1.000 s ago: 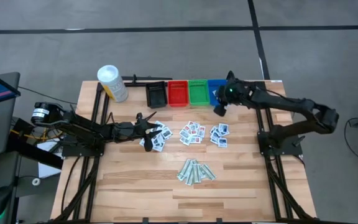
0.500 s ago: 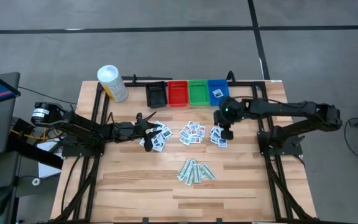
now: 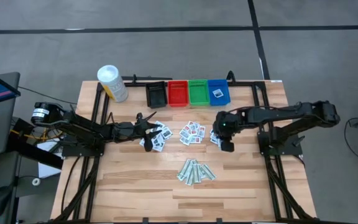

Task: Pick & Place First Aid Supplies
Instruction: Put the blue alcohol pad into the blue bin

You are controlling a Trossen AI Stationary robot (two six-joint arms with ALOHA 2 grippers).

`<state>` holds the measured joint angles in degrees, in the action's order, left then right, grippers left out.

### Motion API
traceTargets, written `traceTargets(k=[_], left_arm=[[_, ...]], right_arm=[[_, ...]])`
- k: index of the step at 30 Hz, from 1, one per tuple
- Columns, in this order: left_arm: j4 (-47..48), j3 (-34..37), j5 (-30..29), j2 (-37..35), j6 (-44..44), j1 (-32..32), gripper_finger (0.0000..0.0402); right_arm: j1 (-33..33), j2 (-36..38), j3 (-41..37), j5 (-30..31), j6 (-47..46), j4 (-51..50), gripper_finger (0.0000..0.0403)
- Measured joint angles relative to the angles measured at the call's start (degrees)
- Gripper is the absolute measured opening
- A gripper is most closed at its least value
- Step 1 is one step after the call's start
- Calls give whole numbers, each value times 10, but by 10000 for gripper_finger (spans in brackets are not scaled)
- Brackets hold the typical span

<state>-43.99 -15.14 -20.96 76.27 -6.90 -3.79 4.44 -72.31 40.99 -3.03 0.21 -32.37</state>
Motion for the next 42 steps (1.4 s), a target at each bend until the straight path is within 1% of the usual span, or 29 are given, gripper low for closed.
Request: traceTargets(k=[4,10,12,17,22,27,29,34,37,42], left_arm=[[0,0,0,0,-11,0,134],[0,0,0,0,-11,0,134],[0,0,0,0,-11,0,134],[0,0,0,0,-11,0,134],[0,0,1,0,-15,0,134],[0,0,1,0,-15,0,134],[0,0,1,0,-15,0,134],[0,0,1,0,-15,0,134],[0,0,1,0,-15,0,134],[0,0,1,0,-15,0,134]], right_arm=[[-9,-1,0,68,-45,-7,66],[-4,-1,0,172,-62,-13,104],[9,-1,0,186,-89,-27,112],[60,-2,-32,178,-127,-39,125],[115,-2,-76,137,-138,-4,140],[160,-2,-90,132,-153,17,160],[172,-2,-90,125,-152,24,166],[196,-2,-90,58,-140,36,172],[208,-2,-90,46,-139,33,171],[227,-2,-90,43,-138,26,169]])
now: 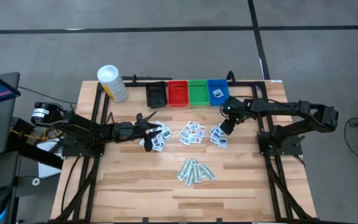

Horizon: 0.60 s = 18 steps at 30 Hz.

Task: Pick & Place First Aid Supplies
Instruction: Put the blue alcohol pad into the blue bin

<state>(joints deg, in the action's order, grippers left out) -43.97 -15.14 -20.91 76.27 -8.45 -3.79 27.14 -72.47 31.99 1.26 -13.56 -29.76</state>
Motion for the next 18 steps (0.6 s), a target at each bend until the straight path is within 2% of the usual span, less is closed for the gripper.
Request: traceTargets(k=[3,7,18], left_arm=[[0,0,0,0,0,0,134],[0,0,0,0,0,0,134],[0,0,0,0,0,0,134]], right_arm=[[10,0,0,-9,2,0,171],[23,0,-15,-54,10,12,173],[54,0,-53,-71,17,53,170]])
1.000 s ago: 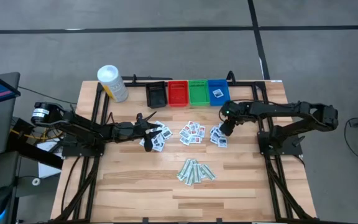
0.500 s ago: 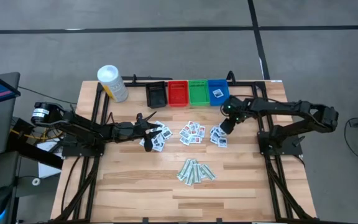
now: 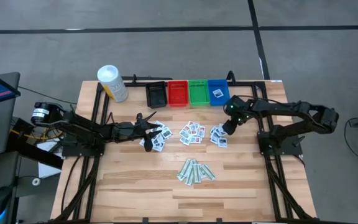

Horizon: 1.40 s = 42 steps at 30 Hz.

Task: Pick & Place First Aid Supplies
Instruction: Put the blue alcohol pad into the blue bin

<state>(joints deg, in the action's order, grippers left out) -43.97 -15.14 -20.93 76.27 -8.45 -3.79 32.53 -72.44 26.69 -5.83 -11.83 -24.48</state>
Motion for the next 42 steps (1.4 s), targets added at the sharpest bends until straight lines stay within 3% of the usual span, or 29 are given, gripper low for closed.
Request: traceTargets(k=[17,42], left_arm=[[0,0,0,0,0,0,134],[0,0,0,0,0,0,134]], right_arm=[[12,-1,-5,-52,13,34,160],[-14,-1,-5,-68,13,18,154]])
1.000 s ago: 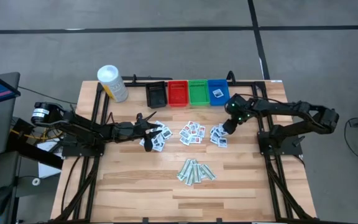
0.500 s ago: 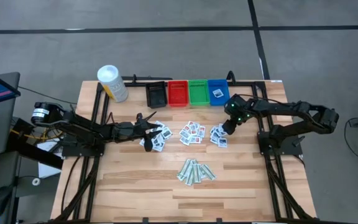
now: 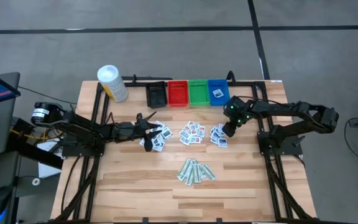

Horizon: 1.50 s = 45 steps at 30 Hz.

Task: Pick & Place First Aid Supplies
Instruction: Put the blue alcohol pad into the blue bin

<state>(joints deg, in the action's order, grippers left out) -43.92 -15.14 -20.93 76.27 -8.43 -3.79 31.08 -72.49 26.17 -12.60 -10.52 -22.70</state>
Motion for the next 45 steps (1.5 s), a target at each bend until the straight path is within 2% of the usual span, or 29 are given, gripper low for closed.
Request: traceTargets(k=[21,30,45], left_arm=[[0,0,0,0,0,0,134],[0,0,0,0,0,0,134],[0,0,0,0,0,0,134]], right_arm=[[2,0,0,26,14,0,65],[2,0,1,26,22,0,6],[2,2,7,26,36,-2,1]])
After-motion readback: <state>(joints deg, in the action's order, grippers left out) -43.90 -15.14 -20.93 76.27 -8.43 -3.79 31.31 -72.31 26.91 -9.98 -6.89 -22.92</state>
